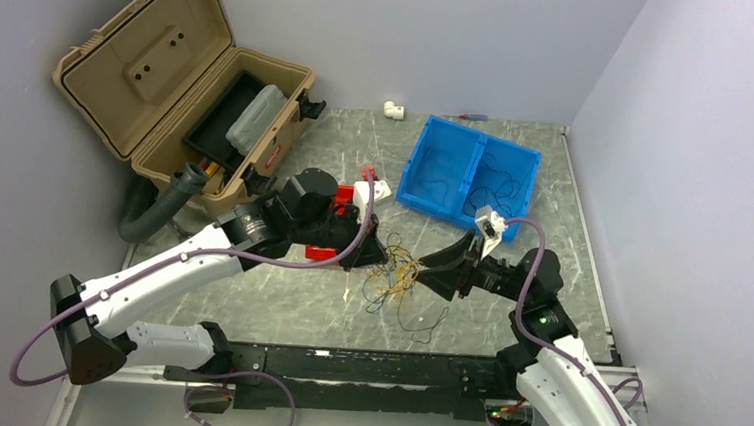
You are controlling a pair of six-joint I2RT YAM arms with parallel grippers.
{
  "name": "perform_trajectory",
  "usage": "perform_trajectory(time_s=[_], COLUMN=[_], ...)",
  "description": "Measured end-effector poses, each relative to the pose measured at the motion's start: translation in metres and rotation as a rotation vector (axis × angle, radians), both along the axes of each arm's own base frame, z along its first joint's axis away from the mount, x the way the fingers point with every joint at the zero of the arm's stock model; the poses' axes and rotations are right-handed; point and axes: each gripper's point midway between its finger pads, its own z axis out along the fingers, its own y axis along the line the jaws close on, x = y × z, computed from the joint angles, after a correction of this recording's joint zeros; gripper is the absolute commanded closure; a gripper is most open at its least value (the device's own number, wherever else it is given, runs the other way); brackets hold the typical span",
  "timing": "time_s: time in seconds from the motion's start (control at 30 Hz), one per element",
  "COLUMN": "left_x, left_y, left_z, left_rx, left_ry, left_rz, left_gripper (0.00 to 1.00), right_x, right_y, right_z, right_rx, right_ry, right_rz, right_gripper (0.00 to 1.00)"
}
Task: Untangle the cables
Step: Untie the cable.
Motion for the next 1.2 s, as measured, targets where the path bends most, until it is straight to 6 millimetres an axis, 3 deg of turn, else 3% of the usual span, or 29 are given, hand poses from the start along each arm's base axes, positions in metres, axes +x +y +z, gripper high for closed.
perform_trajectory(time_s=[0.23,0.33,0.5,0.7,0.9,1.2], left_x=[0.0,0.001,0.007,0.014,0.013,0.021], left_y=[-0.001,0.001,0.005,0.011,0.018,0.027], left_z=[-0.004,-0.006,-0.011,-0.019,-0.04,-0.049], left_rx=[0.012,0.025,0.052,0.083,0.125,0.144], left_ry=[0.002,0.007,0.026,0.054,0.096,0.087], left_rz=[-0.01,0.005,0.067,0.144,0.185,0.256], left_gripper=[1.0,1.0,1.0,1.0,1.0,1.0], right_x=[0.001,0.002,0.01,0.026,0.043,0.054], right_y=[-0.001,-0.005,-0.02,-0.056,-0.097,-0.144], right_z=[0.001,0.006,0.019,0.028,0.011,-0.016], right_rx=[0.002,0.007,0.008,-0.01,-0.057,-0.086], right_ry=[0.001,-0.014,-0.025,0.017,0.139,0.289], right_rz=[-0.011,-0.056,-0.195,-0.475,-0.759,-1.065], right_gripper=[0.93,1.0,1.0,1.0,1.0,1.0])
